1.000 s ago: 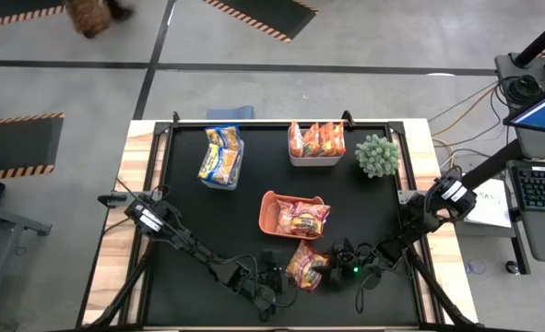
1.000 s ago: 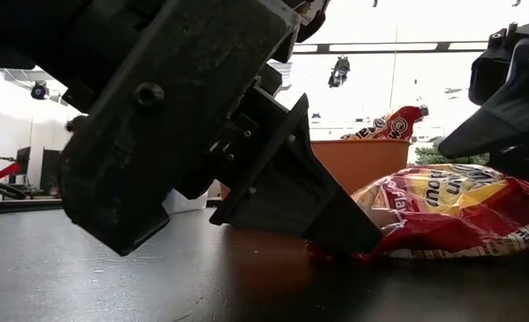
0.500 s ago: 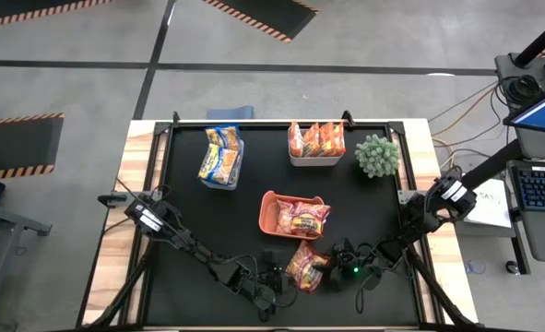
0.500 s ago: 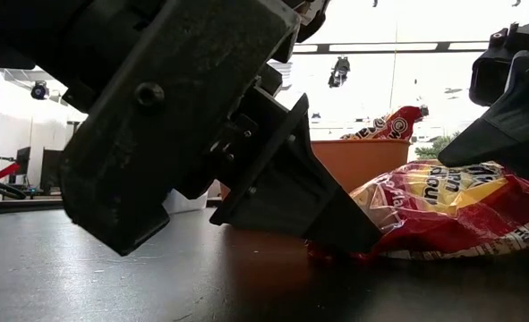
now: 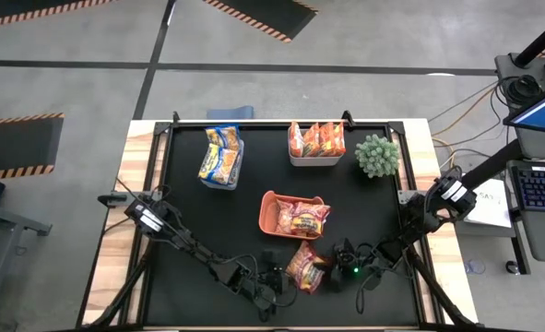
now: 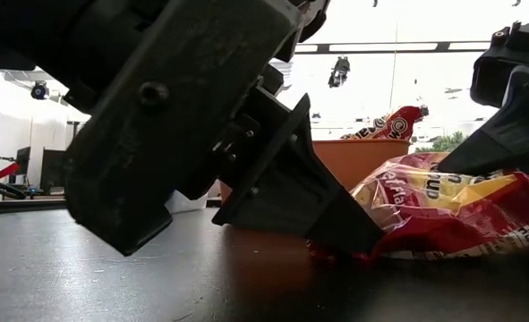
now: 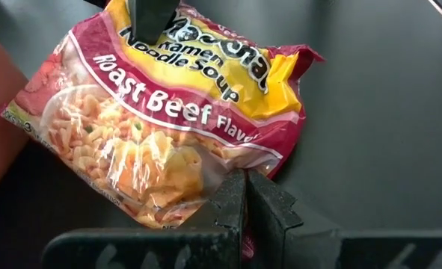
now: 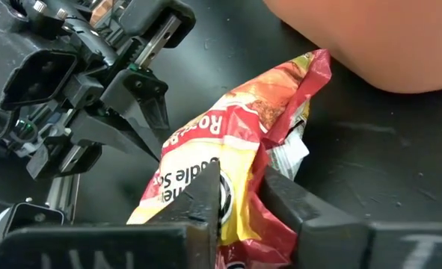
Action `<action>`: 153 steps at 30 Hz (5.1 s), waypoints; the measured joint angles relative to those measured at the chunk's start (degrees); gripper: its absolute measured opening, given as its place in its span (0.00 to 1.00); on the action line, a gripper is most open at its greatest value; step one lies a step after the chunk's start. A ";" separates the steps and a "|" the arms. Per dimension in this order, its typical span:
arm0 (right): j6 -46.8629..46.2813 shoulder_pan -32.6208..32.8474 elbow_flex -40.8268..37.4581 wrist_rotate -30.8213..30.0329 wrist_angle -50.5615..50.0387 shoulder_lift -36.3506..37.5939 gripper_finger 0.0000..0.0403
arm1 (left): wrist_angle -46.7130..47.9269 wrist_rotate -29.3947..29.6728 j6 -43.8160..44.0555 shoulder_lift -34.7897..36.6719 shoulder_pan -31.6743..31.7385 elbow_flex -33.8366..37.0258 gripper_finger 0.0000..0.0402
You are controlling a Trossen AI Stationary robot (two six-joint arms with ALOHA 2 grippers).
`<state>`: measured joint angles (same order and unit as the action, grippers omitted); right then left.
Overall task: Sort Maruchan noodles
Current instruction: Put the red noodle packet into the orange bin, then return to Home Position
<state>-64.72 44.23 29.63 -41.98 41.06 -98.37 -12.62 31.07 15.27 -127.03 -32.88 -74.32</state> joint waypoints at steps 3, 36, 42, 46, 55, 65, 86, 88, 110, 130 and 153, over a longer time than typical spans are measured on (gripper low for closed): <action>0.67 0.02 0.00 0.00 0.00 0.00 0.14 | -1.40 -0.13 -1.15 -0.08 -0.04 0.11 0.00; 10.59 1.66 4.29 0.01 1.61 0.70 0.02 | 12.76 5.07 -2.20 10.91 -6.13 0.06 0.00; 16.51 1.66 8.08 0.14 1.53 0.96 0.02 | 14.34 16.12 -6.64 15.29 -10.25 0.09 0.00; 21.82 1.64 11.15 -2.51 1.17 1.65 0.02 | 14.38 22.09 -8.87 16.46 -11.37 0.11 0.00; 36.10 -0.52 16.32 -16.80 0.94 4.88 0.02 | 14.62 25.90 -14.65 17.04 -10.36 0.20 0.00; 38.06 -11.00 19.82 -24.32 -13.20 7.06 0.02 | 18.71 28.44 -18.90 20.92 -9.71 0.22 0.00; 32.28 -17.50 25.56 -28.65 -18.82 -1.13 0.02 | 23.39 35.15 -12.86 34.15 -2.25 11.70 0.00; 32.31 -17.66 26.70 -28.73 -18.21 -2.62 0.02 | 24.05 35.93 -11.36 36.05 -2.15 13.14 0.00; 35.12 -17.58 35.87 -28.33 -28.41 -8.17 0.13 | 23.26 35.44 -6.10 36.82 -1.67 16.78 0.00; 42.61 -15.12 38.34 -28.11 -28.86 -7.82 0.34 | 22.42 30.68 -5.10 31.68 5.09 17.29 0.00; 45.85 -7.41 31.75 -15.43 -53.15 10.05 0.10 | 22.07 13.27 -14.19 32.01 2.93 17.27 0.00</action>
<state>-18.87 36.82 61.37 -57.41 -12.09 -88.32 9.45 44.34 1.08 -95.02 -29.96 -57.06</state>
